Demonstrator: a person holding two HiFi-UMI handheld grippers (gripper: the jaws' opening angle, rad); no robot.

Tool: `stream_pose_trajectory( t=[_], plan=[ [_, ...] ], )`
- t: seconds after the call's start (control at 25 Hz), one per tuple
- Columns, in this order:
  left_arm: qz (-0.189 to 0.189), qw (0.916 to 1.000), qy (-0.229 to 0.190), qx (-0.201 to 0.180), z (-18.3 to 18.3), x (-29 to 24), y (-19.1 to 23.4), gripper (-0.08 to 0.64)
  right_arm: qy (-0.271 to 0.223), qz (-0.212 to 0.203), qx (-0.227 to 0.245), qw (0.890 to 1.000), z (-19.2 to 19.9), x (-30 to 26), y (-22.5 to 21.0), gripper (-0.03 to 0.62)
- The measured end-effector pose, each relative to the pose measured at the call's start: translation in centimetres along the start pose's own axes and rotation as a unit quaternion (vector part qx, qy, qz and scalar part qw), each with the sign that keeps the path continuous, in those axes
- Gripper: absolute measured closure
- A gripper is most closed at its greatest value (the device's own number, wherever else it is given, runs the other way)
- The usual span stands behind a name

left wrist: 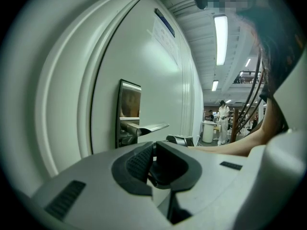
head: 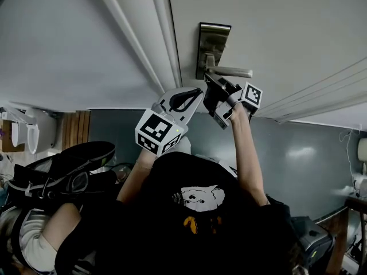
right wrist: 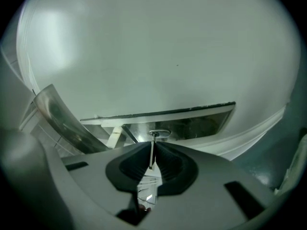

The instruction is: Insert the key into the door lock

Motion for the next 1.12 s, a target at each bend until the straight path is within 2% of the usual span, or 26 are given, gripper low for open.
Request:
stream_pose_trajectory(
  t=[0.32, 0.68, 0.8, 1.12],
  plan=[
    [-0.004, 1.0, 0.003, -0.001, -0.2, 0.3, -1.2, 0.535, -0.024, 0.011, 0.02, 0.999, 1.1, 0.8, 0.7, 0.563],
    [-0.014, 0.9999, 0.003, -0.005, -2.4, 1.2, -2.5, 0.535, -0.012, 0.044, 0.071, 0.996, 2.9, 2.1, 3.8, 0.565],
    [-0.019, 0.9998, 0.008, -0.002, -2.8, 1.4, -2.1, 0.535, -0.003, 0.042, 0.081, 0.996, 3.3, 1.7, 4.7, 0.566],
    [-0.033, 0.9993, 0.016, 0.005, -1.6, 1.7, -5.1, 0.535, 0.012, 0.048, 0.117, 0.992, 5.2, 5.2, 5.8, 0.568]
  ],
)
Point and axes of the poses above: the fingertips, and each gripper's own axes: x backward along the fingers, y to its left, z out of its underside, the point moved 9 cm from there along x, backward along the fingers, and after that the axes turned 2 degrees about x, right-handed, at the moved point
